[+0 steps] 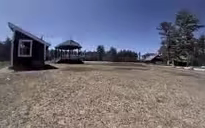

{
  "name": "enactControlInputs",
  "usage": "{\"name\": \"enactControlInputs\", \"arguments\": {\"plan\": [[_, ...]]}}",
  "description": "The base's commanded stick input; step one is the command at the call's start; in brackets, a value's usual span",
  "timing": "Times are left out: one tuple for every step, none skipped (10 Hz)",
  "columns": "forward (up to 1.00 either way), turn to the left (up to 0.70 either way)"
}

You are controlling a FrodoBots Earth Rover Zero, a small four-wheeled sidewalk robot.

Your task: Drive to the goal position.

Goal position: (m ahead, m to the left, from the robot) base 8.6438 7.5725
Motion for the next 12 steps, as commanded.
{"name": "enactControlInputs", "arguments": {"plan": [[0.70,0.00],[0.70,0.00],[0.70,0.00],[0.70,0.00],[0.70,0.00],[0.70,0.00],[0.70,0.00],[0.70,0.00],[0.70,0.00],[0.70,0.00],[0.70,0.00],[0.70,0.00]]}}
